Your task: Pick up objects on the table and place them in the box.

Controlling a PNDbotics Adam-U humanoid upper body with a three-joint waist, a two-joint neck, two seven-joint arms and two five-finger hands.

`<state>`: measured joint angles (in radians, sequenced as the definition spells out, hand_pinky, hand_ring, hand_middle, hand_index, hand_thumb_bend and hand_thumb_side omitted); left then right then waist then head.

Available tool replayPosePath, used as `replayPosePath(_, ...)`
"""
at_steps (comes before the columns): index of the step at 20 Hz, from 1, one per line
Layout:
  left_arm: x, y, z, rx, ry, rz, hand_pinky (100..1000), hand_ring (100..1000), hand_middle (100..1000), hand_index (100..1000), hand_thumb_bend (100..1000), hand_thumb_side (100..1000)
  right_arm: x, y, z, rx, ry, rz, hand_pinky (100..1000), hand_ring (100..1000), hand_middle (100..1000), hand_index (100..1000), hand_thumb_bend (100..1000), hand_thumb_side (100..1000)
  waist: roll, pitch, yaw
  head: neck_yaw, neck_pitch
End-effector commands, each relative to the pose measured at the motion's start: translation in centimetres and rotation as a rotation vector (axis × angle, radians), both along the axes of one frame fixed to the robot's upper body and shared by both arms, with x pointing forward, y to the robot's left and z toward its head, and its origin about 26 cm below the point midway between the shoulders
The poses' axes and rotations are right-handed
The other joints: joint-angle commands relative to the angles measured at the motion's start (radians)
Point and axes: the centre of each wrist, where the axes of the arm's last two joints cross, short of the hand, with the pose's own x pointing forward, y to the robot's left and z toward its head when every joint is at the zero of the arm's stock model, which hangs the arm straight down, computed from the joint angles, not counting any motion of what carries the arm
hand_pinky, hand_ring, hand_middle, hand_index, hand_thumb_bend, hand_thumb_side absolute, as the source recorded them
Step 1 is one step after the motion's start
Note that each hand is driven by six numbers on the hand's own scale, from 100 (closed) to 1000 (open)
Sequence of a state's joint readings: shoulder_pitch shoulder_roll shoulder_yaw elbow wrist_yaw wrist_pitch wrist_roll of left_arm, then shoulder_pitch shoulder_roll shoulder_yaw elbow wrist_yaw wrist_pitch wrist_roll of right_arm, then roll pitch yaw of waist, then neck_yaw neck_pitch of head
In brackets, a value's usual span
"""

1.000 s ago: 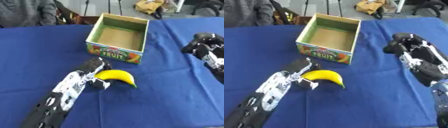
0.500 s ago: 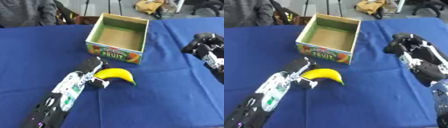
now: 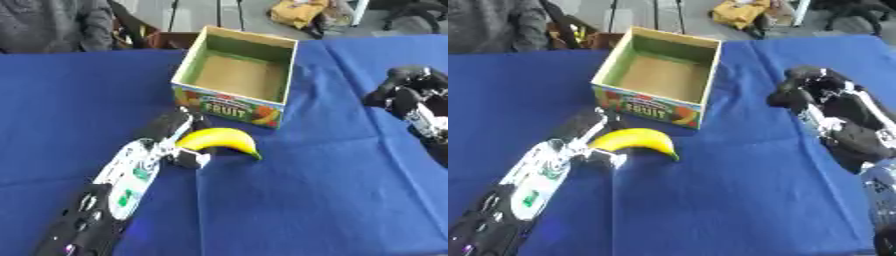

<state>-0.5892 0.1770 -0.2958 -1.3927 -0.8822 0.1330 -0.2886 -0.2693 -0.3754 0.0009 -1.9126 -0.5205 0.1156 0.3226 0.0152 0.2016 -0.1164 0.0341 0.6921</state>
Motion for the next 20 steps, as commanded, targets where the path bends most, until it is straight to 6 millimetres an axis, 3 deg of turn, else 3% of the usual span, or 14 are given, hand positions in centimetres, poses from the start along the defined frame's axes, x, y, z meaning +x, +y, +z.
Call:
replayPosePath(1, 0.1, 1.0, 1.6, -0.030, -0.042, 0.029, 589, 415, 329, 523, 100, 162, -0.2, -0.2, 1.0, -0.012, -0.031, 0.002, 793, 682, 601, 741, 100, 100, -0.005, -0.015, 0.001, 0.000, -0.013)
replayPosePath(20, -0.1, 2.5, 6.3, -0.305, -0.176, 0.137, 594, 410, 312, 514, 100, 170, -0.3, -0.1, 1.0, -0.008, -0.035, 0.002, 792, 682, 602, 741, 100, 100, -0.016, -0.014, -0.001, 0.003, -0.018)
